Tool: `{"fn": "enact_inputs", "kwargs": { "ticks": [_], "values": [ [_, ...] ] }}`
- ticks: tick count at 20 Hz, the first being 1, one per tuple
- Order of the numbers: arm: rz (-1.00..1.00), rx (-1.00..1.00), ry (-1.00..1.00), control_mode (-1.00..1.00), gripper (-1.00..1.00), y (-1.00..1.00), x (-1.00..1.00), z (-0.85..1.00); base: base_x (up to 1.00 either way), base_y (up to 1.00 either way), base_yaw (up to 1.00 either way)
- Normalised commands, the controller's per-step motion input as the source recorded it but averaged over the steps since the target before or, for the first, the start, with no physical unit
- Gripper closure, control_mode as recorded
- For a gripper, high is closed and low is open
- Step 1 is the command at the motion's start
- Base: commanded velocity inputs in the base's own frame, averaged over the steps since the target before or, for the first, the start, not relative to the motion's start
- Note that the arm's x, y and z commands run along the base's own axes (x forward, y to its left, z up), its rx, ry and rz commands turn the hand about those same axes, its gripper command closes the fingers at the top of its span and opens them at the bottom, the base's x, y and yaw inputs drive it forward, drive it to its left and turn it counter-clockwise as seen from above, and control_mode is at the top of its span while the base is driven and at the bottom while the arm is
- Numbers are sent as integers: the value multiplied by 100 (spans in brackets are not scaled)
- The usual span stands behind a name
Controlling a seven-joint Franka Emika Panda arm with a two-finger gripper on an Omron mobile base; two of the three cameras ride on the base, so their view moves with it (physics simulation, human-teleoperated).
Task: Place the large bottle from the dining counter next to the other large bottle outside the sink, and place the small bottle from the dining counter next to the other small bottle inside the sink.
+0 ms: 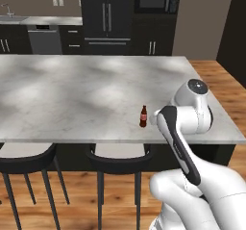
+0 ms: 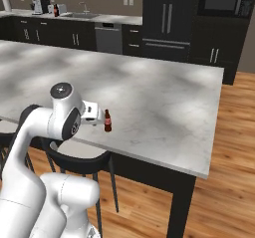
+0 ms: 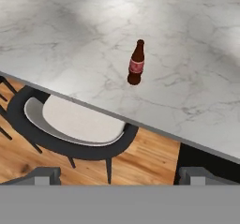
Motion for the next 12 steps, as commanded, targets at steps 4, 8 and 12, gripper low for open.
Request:
{"fn": "enact_inputs", "kwargs": {
  "ticks": [4, 8, 12],
  "values": [
    [-2, -3, -2, -100, -100, 0, 0, -3, 0, 0, 0],
    [-1, -1, 0, -100, -100, 0, 11, -7, 0, 0, 0],
    [0, 0, 0, -100, -100, 0, 23, -10, 0, 0, 0]
  ]
}}
